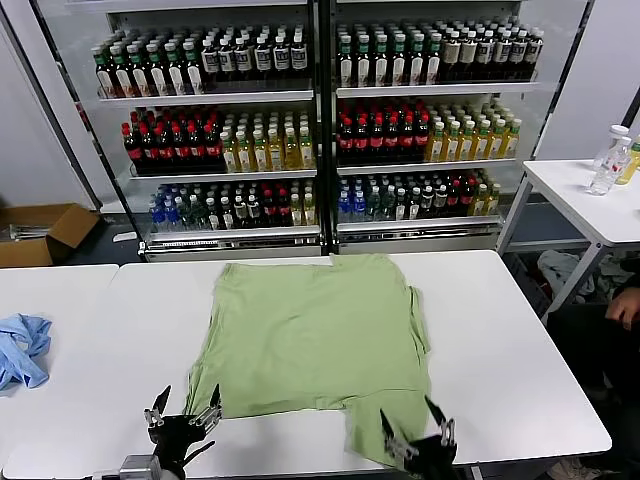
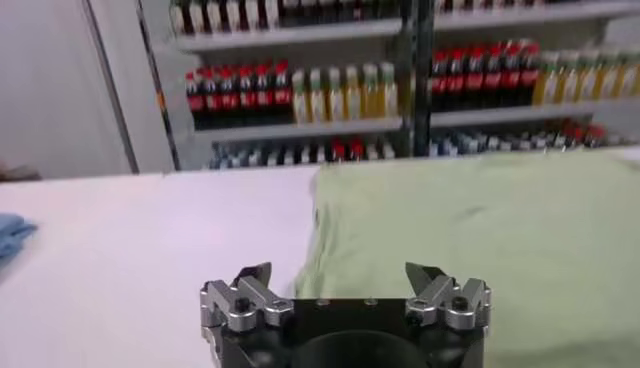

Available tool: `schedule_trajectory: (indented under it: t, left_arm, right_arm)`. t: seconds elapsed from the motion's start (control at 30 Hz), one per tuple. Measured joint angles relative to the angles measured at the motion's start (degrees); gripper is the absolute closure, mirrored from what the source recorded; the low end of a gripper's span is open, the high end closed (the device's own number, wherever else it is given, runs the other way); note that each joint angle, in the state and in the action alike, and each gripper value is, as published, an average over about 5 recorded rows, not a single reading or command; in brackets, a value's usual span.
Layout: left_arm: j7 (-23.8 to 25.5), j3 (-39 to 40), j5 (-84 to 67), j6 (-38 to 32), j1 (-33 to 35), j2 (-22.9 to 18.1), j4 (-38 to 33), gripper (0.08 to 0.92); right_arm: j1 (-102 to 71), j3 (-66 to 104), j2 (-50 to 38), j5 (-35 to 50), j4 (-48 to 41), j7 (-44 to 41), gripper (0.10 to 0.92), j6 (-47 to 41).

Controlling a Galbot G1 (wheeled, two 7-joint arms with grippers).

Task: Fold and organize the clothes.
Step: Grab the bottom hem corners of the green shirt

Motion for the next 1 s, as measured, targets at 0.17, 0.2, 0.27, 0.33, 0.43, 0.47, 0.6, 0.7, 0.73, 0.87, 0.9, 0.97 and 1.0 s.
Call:
schedule_trajectory:
  t: [0.17,0.2,0.27,0.33,0.43,0.47,0.6,0.7,0.73,0.87,0.9,0.97,1.0]
  left_arm:
    - [-0.7,-0.3,-1.8,2.2,-1.2,0.8,1.6,0.177]
    - [-0.8,-0.4,-2.2,2.6,-1.4,1.0,1.9,0.182]
    - [-0.9,-0.3,-2.9,3.2,-1.6,1.1,2.2,0.208]
    - [-1.0,-0.2,-3.4,3.6,-1.7,1.2,2.4,0.260]
    - [-0.9,0.1,-4.1,4.1,-1.8,1.2,2.6,0.346]
    - [-0.8,0.2,-4.3,4.2,-1.9,1.2,2.7,0.372]
    - [-0.7,0.3,-5.0,4.8,-2.3,1.2,3.3,0.485]
    - [-0.5,0.3,-5.4,5.0,-2.7,1.3,3.8,0.572]
    - [-0.4,0.2,-5.5,5.0,-2.8,1.3,4.0,0.606]
    - [-0.3,-0.1,-6.0,5.0,-3.3,1.4,4.5,0.719]
    - [-0.3,-0.2,-6.1,5.0,-3.3,1.5,4.7,0.745]
    - [-0.4,-0.3,-6.0,4.9,-3.4,1.6,4.8,0.805]
    - [-0.4,-0.4,-6.0,4.9,-3.4,1.7,4.8,0.831]
  right_arm:
    - [-0.5,-0.6,0.5,0.7,-0.5,0.5,0.229,-0.4]
    - [-0.6,-0.6,0.6,1.0,-0.5,0.6,0.252,-0.5]
    - [-0.8,-0.6,0.7,1.7,-0.6,0.7,0.301,-0.6]
    - [-1.1,-0.7,0.8,2.4,-0.6,0.7,0.353,-0.8]
    - [-1.4,-0.7,0.7,3.4,-0.4,0.7,0.431,-1.0]
    - [-1.5,-0.6,0.7,3.7,-0.4,0.7,0.466,-1.0]
    - [-1.4,-0.3,0.5,4.7,-0.3,0.4,0.578,-1.0]
    - [-1.2,0.0,0.3,5.3,-0.2,0.1,0.665,-0.9]
    - [-1.1,0.1,0.1,5.5,-0.1,0.0,0.682,-0.9]
    - [-0.6,0.9,-0.5,6.3,0.5,-0.4,0.804,-0.7]
    - [-0.5,1.2,-0.7,6.5,0.7,-0.5,0.838,-0.6]
    - [0.0,1.6,-1.1,6.8,1.2,-0.7,0.884,-0.4]
    - [0.3,1.9,-1.4,7.0,1.4,-0.7,0.897,-0.3]
